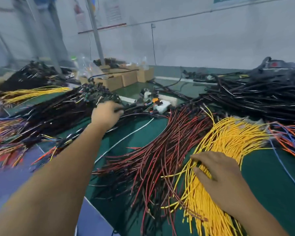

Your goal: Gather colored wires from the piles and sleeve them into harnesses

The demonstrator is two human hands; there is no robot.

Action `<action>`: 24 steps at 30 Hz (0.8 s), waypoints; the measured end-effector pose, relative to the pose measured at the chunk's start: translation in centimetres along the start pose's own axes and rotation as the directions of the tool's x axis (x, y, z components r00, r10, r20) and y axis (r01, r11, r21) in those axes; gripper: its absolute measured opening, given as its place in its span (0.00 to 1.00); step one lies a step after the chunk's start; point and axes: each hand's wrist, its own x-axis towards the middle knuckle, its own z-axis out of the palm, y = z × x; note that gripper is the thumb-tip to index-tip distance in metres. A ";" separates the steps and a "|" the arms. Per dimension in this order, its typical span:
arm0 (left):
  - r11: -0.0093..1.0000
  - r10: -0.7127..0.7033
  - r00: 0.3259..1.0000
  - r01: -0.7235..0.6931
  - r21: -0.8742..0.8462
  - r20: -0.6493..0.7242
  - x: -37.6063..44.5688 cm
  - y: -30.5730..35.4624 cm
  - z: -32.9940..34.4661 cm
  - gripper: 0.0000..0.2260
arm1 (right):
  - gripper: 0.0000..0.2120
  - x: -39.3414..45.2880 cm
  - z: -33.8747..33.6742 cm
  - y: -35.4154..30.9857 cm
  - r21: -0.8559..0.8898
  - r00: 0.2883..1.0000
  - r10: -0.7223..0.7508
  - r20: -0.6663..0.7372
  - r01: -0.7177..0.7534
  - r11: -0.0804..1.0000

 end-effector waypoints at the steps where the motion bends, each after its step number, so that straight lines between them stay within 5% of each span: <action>1: 0.997 -0.022 0.994 0.014 0.070 0.105 -0.3 -0.7 1.4 0.19 | 0.17 0.1 0.1 0.1 -0.004 1.000 0.000 0.005 0.000 1.000; 5: 0.938 -0.113 0.963 0.023 0.346 0.244 -0.5 -1.3 4.5 0.28 | 0.16 0.3 0.3 0.4 0.011 1.000 -0.002 0.018 0.002 1.000; 11: 0.913 -0.198 0.932 0.062 0.403 0.303 -1.1 1.0 5.0 0.30 | 0.13 0.2 0.3 0.4 0.053 1.000 -0.021 -0.013 0.022 0.998; 14: 0.943 -0.246 0.873 0.114 0.313 0.422 -0.5 1.8 2.9 0.32 | 0.10 -0.2 -0.1 0.6 0.313 0.988 0.017 -0.156 0.033 0.949; 18: 0.994 -0.089 0.982 0.077 0.076 0.165 -0.7 7.1 1.1 0.29 | 0.12 -0.8 -1.2 1.9 0.437 0.893 0.211 -0.398 -0.018 0.899; 20: 0.984 0.056 0.997 -0.046 -0.171 0.055 -1.8 11.5 0.8 0.23 | 0.11 -0.9 -1.9 3.1 0.506 0.851 0.339 -0.401 -0.103 0.856; 24: 0.833 0.261 0.961 -0.178 -0.523 0.088 -5.9 21.1 1.9 0.13 | 0.11 -1.1 -3.0 5.0 0.680 0.711 0.609 -0.352 -0.253 0.688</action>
